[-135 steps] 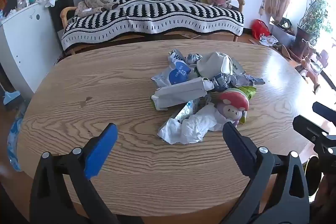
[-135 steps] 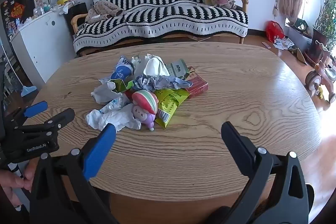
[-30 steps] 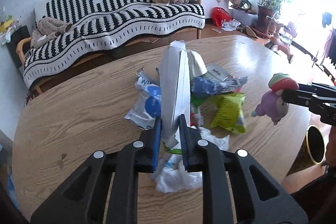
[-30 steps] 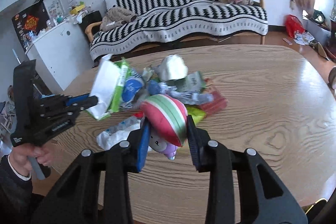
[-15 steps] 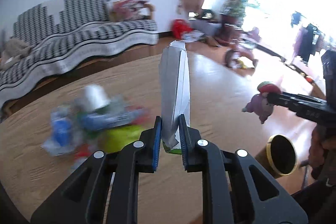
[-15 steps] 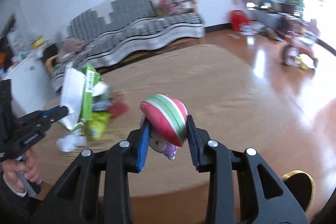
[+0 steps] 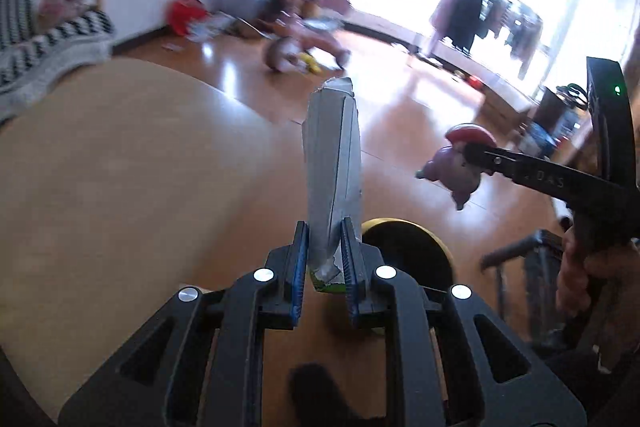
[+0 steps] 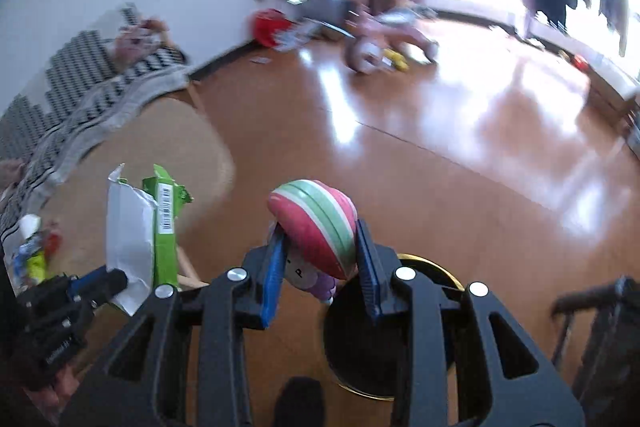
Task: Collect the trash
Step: 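Carry both items over the black bin and open both tools to drop them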
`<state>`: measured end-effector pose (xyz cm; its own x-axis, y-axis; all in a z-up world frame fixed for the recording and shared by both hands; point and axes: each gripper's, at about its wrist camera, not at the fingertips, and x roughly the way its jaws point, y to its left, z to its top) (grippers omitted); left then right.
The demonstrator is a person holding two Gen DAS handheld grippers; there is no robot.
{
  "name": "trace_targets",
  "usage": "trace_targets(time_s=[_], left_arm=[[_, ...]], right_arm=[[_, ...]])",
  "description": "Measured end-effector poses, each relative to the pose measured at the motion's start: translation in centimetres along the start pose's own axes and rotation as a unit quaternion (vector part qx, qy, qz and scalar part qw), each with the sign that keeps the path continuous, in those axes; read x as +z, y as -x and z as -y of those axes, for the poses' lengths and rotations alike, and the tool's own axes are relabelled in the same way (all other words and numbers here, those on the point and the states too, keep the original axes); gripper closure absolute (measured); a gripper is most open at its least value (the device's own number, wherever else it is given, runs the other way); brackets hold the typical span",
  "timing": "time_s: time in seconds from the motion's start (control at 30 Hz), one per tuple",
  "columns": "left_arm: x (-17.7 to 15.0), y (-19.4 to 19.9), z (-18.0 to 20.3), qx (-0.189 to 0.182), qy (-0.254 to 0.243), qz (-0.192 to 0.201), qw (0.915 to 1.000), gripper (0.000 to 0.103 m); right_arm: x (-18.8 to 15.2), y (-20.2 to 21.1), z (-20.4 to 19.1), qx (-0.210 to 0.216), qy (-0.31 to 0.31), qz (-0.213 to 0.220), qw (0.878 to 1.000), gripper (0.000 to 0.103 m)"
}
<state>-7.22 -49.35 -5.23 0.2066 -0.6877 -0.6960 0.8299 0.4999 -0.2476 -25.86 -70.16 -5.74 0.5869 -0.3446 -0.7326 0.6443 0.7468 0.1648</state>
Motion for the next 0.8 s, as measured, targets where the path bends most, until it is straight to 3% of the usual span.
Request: trace_targets(time_s=[0.17,0.37,0.53,0.8], left_arm=[[-1.6,-8.4,5.1,-0.033,-0.011,-0.059,0.9977,0.087],[-4.5,-15.4,8.3,-0.054,-0.004,-0.132,0.9898,0.087],[-7.0,-19.8,8.0,-0.058,0.023,-0.191,0.9796,0.087],[-9.1,-22.5,7.8,-0.048,0.022,-0.214,0.9754,0.087]], right_arm=[[-1.7,-2.2,5.6,-0.036,-0.029,-0.046,0.998,0.069],[-4.6,-7.4,11.1,-0.047,-0.053,-0.15,0.986,0.069],[-5.6,-11.4,12.2,-0.06,-0.058,-0.208,0.975,0.069],[-6.2,-14.3,12.2,-0.049,-0.066,-0.239,0.968,0.068]])
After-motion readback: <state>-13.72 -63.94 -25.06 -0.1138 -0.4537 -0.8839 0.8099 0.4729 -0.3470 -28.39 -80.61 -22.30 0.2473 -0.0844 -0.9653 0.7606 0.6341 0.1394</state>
